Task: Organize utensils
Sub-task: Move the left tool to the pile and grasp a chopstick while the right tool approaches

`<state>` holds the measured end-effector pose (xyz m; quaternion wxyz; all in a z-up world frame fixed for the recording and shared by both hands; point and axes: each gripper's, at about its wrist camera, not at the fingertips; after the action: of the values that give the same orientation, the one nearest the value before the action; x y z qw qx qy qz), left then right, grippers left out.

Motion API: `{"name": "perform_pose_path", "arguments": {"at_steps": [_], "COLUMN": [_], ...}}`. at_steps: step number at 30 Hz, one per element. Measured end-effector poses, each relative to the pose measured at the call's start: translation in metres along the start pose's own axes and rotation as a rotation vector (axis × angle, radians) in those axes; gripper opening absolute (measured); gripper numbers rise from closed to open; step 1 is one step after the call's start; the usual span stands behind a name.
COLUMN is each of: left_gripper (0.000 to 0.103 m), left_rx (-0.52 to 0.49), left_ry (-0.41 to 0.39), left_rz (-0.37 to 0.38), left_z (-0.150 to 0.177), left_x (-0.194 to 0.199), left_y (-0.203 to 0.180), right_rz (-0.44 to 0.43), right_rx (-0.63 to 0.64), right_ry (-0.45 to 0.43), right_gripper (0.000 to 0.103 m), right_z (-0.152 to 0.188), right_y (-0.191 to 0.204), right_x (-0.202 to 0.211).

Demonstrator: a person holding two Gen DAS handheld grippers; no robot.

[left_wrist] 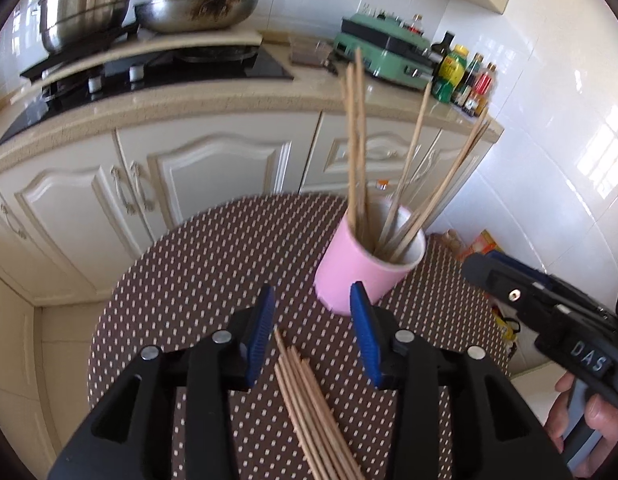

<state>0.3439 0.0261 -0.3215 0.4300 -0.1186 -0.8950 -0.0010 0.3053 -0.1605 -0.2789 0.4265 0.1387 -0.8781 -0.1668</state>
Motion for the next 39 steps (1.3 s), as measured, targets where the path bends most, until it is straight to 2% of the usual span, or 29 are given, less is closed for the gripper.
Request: {"name": "perform_pose_path", "arguments": {"at_steps": [6,12,22,25,35,39], "left_gripper": [0.039,0.039,0.039,0.039,0.04,0.04], "left_rx": [-0.027,-0.045,-0.081,-0.069,-0.087,-0.056], "left_ry": [0.231,0.338,0.411,0.431,0.428,0.449], "left_rz": [-0.019,-0.034,-0.078,-0.08,-0.075,-0.079], "left_z": [0.046,0.081,0.103,0.107,0.103,0.102], "left_x": [-0.032,-0.048,-0.065,-0.067,-0.069,-0.069], "left_y": [0.004,-0.001,-0.012,-0.015,-0.025,-0.021], "right_rz": [0.032,0.061,0.052,0.049,0.052,0.047], "right_rx": [0.001,0.0,-0.002,-0.012,-0.023,-0.015], "right_ry": [0.08,0.162,0.261,0.275,0.314,0.335], "right_gripper": [0.046,0.046,0.047,0.047,0.048,0.049], "right_z": [0.029,0.06,0.089,0.09,0.093,0.093], "right_y": [-0.003,-0.008,-0.007,-0.009,-0.016,-0.016], "right_x": [-0.01,-0.023,-0.042,-0.045,-0.053,-0.058]}}
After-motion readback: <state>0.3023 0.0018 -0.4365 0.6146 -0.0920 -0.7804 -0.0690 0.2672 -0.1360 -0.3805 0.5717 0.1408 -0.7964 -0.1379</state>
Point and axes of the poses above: each gripper's, at about its wrist camera, not at the fingertips, and x roughly against the way its jaws point, y to its left, z to its underside, and after that the axes turned 9 degrees about -x, right-handed
